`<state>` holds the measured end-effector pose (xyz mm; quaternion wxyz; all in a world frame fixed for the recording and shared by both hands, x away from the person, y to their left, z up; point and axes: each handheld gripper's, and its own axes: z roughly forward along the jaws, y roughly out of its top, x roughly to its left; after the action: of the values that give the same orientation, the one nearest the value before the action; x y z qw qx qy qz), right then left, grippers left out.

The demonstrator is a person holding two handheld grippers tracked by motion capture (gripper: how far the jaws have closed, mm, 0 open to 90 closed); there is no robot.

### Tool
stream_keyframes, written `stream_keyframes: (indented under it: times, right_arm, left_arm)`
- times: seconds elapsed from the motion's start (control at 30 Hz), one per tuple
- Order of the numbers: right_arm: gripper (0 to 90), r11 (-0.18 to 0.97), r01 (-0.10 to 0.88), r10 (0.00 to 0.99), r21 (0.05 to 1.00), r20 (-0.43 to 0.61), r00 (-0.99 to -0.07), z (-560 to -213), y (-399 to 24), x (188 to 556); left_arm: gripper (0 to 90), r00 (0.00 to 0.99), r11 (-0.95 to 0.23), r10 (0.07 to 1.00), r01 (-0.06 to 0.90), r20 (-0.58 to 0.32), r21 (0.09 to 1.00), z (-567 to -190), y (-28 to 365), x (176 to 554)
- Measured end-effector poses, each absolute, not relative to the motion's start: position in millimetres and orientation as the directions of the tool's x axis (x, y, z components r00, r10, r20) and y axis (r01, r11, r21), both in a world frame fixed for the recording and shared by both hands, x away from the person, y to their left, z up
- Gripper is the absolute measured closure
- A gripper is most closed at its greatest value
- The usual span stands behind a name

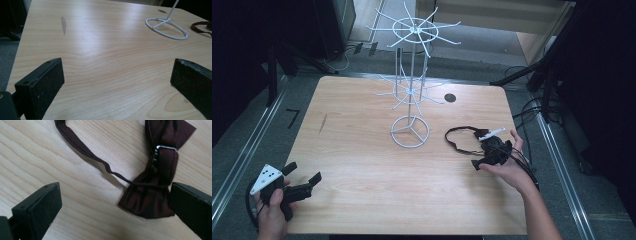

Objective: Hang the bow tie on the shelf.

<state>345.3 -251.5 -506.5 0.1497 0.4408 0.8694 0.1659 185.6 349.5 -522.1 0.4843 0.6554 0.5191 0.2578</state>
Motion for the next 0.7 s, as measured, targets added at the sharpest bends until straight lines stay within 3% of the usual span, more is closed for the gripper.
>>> stream_keyframes:
  times: [0.33,0.6,0.7]
  right_arm:
    - [0.0,0.574,0.721,0.809,0.388,-0.129,-0.574,-498.1,-239.3,372.4]
    - [0.0,0.53,0.751,0.823,0.394,-0.024,-0.568,-497.8,-240.8,390.1]
    - [0.0,0.513,0.771,0.842,0.378,-0.046,-0.537,-502.2,-243.0,399.9]
  left_arm:
    - [0.0,0.334,0.009,0.927,0.43,-0.168,0.903,-522.2,349.2,185.5]
    - [0.0,0.336,0.007,0.927,0.43,-0.167,0.903,-522.2,349.2,185.5]
    - [0.0,0.335,0.007,0.927,0.43,-0.167,0.903,-522.2,349.1,185.6]
